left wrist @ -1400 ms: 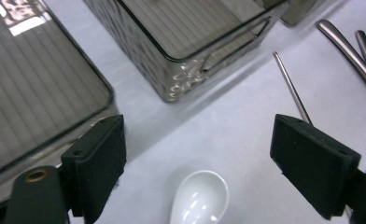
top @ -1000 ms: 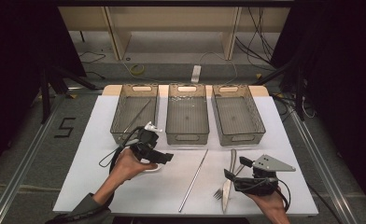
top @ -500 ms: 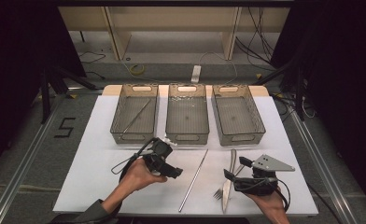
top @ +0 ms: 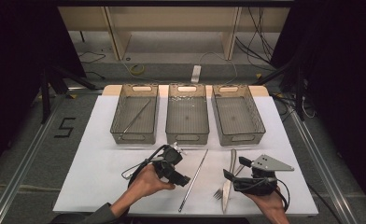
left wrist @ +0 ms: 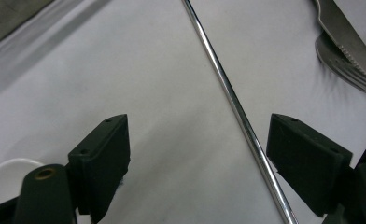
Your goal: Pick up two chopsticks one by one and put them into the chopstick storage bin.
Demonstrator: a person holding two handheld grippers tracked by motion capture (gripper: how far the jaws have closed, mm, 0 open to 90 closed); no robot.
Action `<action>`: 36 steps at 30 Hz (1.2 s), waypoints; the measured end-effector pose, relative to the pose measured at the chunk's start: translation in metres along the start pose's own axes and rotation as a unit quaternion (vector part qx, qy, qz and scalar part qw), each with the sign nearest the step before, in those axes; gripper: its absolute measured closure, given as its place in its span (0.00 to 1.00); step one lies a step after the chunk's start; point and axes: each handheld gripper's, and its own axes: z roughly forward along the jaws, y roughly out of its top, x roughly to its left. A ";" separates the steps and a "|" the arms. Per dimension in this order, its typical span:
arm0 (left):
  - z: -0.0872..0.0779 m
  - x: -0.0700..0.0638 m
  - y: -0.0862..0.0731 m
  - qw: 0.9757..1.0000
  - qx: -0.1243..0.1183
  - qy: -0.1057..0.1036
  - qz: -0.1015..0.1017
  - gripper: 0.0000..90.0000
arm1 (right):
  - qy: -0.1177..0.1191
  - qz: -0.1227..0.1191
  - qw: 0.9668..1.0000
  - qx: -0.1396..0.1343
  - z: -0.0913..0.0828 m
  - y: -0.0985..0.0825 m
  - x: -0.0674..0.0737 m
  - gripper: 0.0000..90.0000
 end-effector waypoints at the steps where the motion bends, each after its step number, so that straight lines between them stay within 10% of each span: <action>1: 0.000 -0.001 0.000 1.000 0.001 -0.001 0.001 0.24 | 0.000 0.000 1.000 0.001 0.000 0.000 0.000 0.28; 36: 0.030 -0.030 -0.002 0.997 0.042 0.019 0.063 0.49 | 0.005 0.001 1.000 -0.001 0.000 0.000 -0.001 0.28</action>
